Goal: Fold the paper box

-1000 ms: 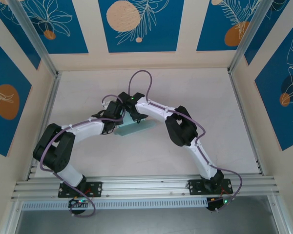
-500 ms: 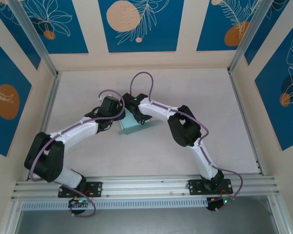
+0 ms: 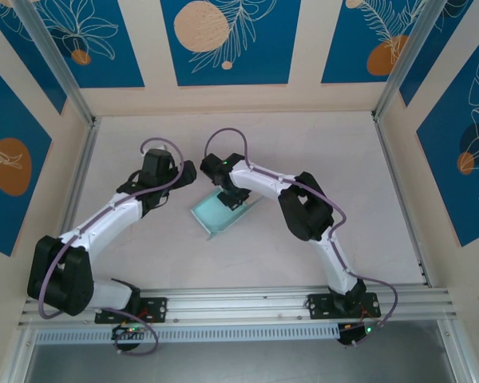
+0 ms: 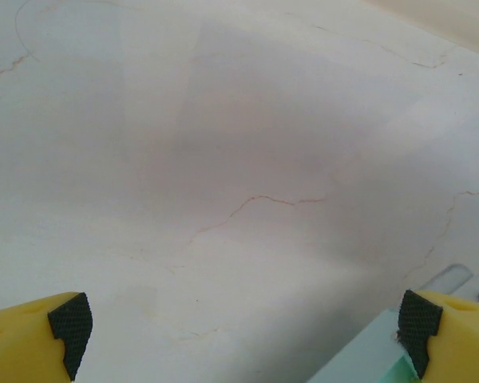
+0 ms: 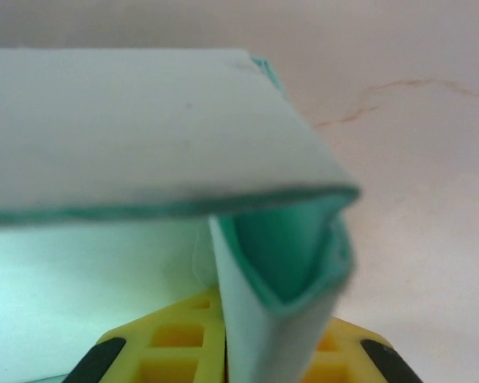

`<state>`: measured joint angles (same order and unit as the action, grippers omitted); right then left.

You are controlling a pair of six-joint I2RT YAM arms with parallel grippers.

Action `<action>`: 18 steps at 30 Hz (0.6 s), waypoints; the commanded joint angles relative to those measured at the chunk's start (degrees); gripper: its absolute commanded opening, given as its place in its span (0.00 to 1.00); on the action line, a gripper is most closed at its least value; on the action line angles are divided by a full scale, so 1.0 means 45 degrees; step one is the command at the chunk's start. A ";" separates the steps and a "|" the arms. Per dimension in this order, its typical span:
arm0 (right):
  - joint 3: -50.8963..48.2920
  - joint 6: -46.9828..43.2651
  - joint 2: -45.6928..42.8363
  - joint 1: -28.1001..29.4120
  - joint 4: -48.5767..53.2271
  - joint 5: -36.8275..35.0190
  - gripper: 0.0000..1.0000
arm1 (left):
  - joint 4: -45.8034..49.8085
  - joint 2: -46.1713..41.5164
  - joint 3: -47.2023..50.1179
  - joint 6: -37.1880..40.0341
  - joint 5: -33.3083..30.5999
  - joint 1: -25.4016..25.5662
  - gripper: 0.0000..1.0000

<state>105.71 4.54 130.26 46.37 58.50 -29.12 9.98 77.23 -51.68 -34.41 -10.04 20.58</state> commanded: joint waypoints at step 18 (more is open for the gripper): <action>0.5265 -0.1464 0.1621 0.0174 0.2857 0.1651 0.70 | 0.0035 -0.0089 0.0546 0.0265 0.1936 -0.1135 1.00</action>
<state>124.46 -2.17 137.97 46.76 68.90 -24.43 9.89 77.32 -50.02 -34.13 -3.14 16.23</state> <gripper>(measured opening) 0.686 0.999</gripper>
